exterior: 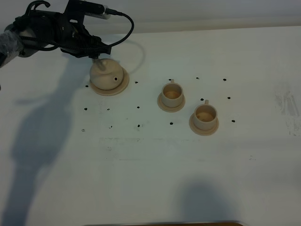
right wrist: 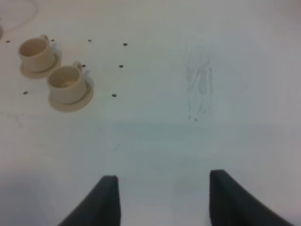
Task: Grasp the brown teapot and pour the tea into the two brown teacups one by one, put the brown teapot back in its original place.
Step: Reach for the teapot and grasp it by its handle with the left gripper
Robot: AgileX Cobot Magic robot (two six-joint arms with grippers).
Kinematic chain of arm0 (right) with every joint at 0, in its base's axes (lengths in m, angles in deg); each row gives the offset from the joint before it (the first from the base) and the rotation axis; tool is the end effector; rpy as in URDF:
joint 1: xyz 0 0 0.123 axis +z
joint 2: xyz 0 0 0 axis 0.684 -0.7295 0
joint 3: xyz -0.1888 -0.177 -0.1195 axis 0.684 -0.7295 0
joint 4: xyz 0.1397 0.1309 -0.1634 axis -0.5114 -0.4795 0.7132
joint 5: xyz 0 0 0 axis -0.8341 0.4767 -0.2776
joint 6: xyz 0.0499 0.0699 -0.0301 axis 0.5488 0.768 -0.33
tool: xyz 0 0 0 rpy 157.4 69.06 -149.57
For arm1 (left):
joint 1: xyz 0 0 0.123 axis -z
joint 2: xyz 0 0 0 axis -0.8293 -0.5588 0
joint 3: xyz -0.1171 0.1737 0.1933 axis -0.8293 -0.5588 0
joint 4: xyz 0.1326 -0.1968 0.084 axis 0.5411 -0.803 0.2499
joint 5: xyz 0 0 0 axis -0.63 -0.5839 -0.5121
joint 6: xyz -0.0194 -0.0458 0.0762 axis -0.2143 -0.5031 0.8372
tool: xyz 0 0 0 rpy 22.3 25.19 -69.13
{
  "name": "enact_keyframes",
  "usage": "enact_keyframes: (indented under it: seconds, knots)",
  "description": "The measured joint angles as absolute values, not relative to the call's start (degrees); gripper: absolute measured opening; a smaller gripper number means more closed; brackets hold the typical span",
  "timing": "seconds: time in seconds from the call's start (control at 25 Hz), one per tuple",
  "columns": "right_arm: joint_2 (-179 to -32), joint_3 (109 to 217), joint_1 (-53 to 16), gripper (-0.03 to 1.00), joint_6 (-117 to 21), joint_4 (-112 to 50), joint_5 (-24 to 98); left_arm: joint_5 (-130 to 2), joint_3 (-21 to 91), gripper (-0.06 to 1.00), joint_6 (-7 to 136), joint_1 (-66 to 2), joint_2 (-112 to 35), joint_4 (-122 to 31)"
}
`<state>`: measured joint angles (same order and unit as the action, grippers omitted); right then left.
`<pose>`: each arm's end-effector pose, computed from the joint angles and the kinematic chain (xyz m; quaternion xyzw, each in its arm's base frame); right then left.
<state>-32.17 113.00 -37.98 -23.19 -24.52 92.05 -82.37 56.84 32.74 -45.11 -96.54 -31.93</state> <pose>-0.0113 0.0007 0.2786 -0.0226 0.8607 0.0434 0.5067 0.5044 -0.0973 0.1551 0.1062 0.9257 -0.0277 0.3620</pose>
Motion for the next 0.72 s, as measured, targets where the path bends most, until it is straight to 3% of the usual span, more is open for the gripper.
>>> enact_keyframes:
  seconds: [0.72]
  knots:
    - [-32.17, 113.00, -37.98, 0.44, -23.19, -24.52, 92.05, -84.93, 56.86, 0.46, 32.73, -45.92, -96.38, -28.89]
